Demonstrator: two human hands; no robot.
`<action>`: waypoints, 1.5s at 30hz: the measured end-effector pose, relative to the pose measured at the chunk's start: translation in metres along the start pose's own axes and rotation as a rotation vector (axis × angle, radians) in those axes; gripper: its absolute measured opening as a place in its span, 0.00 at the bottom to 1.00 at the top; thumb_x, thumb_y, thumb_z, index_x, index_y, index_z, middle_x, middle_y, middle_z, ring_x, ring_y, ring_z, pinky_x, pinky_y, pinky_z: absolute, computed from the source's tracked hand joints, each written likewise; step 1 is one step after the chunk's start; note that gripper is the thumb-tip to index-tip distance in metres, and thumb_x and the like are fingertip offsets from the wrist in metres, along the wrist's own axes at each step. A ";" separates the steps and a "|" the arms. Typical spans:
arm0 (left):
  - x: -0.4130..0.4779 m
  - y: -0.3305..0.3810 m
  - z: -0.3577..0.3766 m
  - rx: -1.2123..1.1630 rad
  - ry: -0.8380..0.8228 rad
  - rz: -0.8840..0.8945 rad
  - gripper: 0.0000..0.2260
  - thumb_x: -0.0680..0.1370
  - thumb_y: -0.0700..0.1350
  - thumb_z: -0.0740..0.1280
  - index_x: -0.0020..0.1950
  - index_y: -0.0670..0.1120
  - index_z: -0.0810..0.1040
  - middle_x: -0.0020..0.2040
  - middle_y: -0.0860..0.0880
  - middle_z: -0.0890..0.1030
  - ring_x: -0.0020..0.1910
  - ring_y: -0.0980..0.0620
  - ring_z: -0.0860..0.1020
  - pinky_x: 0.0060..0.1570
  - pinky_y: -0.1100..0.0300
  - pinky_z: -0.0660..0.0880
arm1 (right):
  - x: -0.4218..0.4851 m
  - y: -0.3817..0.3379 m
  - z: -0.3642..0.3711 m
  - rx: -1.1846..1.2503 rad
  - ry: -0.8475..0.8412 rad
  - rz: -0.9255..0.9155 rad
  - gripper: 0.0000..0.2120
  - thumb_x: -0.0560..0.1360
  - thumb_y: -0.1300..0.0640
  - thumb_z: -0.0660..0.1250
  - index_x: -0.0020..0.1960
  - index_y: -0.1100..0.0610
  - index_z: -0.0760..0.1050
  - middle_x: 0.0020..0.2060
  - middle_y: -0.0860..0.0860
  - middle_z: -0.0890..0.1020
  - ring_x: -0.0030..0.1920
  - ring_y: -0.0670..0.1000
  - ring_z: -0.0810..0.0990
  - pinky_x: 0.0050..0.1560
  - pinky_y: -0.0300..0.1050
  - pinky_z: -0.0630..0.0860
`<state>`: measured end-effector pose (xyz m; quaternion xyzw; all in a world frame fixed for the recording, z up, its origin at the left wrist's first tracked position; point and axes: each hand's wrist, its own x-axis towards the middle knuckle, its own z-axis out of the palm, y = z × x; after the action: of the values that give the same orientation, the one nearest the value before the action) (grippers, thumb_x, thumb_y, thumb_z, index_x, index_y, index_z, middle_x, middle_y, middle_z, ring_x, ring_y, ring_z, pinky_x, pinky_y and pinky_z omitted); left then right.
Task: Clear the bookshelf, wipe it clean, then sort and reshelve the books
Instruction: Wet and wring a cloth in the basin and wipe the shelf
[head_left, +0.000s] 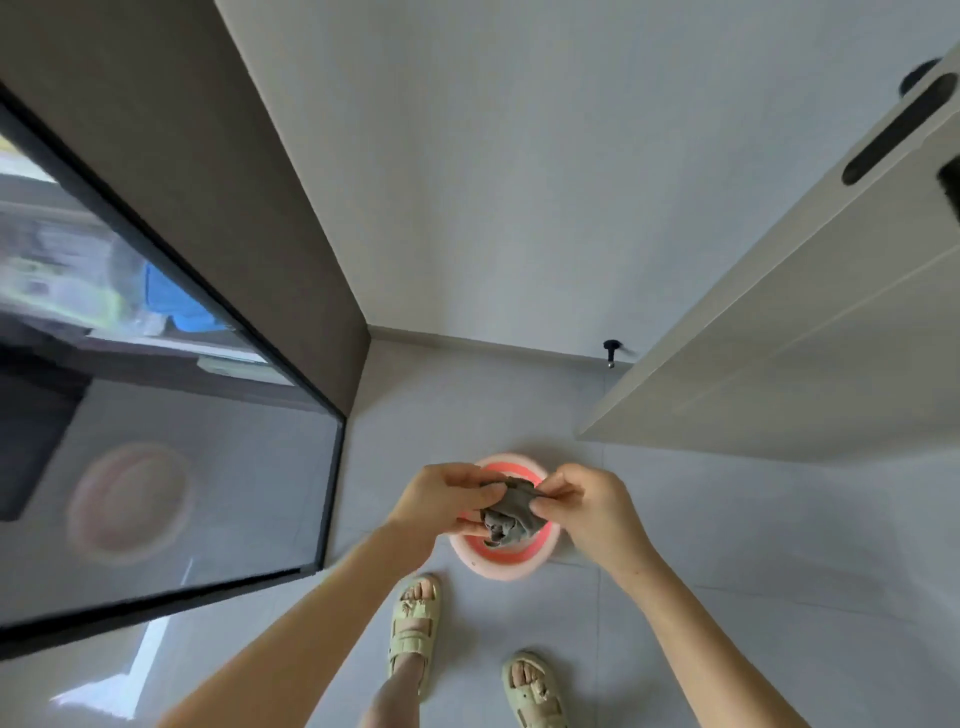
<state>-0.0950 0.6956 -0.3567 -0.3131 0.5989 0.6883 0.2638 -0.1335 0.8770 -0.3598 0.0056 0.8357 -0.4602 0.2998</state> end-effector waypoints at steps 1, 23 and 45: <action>-0.021 0.006 -0.003 -0.034 -0.005 0.025 0.06 0.74 0.34 0.70 0.50 0.40 0.83 0.44 0.43 0.83 0.42 0.49 0.83 0.46 0.51 0.82 | -0.011 -0.016 -0.006 -0.032 0.002 -0.057 0.13 0.67 0.68 0.75 0.35 0.51 0.76 0.28 0.37 0.80 0.33 0.37 0.79 0.40 0.33 0.72; -0.531 -0.032 -0.123 0.073 1.204 0.778 0.10 0.71 0.55 0.68 0.41 0.49 0.75 0.34 0.51 0.75 0.36 0.54 0.72 0.41 0.59 0.69 | -0.312 -0.335 0.133 -0.544 -0.681 -1.248 0.07 0.71 0.49 0.74 0.36 0.47 0.78 0.34 0.43 0.82 0.38 0.40 0.80 0.41 0.36 0.76; -0.739 -0.040 -0.512 0.506 1.271 0.577 0.07 0.72 0.46 0.74 0.42 0.43 0.81 0.31 0.54 0.76 0.29 0.59 0.73 0.29 0.71 0.67 | -0.387 -0.575 0.509 -0.014 -0.537 -1.139 0.09 0.81 0.58 0.60 0.46 0.55 0.77 0.42 0.54 0.83 0.45 0.52 0.80 0.50 0.46 0.77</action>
<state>0.4849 0.2035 0.1245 -0.4108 0.8349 0.2573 -0.2606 0.2722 0.2556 0.0743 -0.5580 0.6060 -0.5277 0.2072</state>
